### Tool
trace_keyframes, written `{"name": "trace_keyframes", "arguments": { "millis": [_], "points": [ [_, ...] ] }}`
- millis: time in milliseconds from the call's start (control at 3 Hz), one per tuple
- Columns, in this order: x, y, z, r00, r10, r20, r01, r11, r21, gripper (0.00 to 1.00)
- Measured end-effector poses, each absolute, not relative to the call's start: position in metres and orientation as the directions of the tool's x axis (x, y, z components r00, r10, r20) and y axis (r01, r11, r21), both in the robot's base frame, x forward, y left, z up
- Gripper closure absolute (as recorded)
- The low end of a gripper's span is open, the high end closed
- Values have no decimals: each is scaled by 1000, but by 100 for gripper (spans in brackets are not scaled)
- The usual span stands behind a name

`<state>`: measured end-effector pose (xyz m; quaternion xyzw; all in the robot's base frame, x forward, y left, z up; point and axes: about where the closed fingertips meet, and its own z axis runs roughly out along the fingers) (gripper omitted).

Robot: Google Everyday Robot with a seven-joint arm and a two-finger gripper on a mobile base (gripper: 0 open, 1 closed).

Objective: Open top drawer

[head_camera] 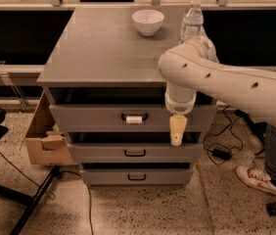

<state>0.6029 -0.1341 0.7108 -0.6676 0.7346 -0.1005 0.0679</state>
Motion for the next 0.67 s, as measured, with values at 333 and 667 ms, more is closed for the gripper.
{"name": "trace_keyframes", "arguments": {
  "millis": [333,667],
  "points": [
    [612,-127,694,-98,-995,31,-974,89,-208,2],
    [610,-125,684,-109,-994,11,-978,106,-180,25]
  ]
}}
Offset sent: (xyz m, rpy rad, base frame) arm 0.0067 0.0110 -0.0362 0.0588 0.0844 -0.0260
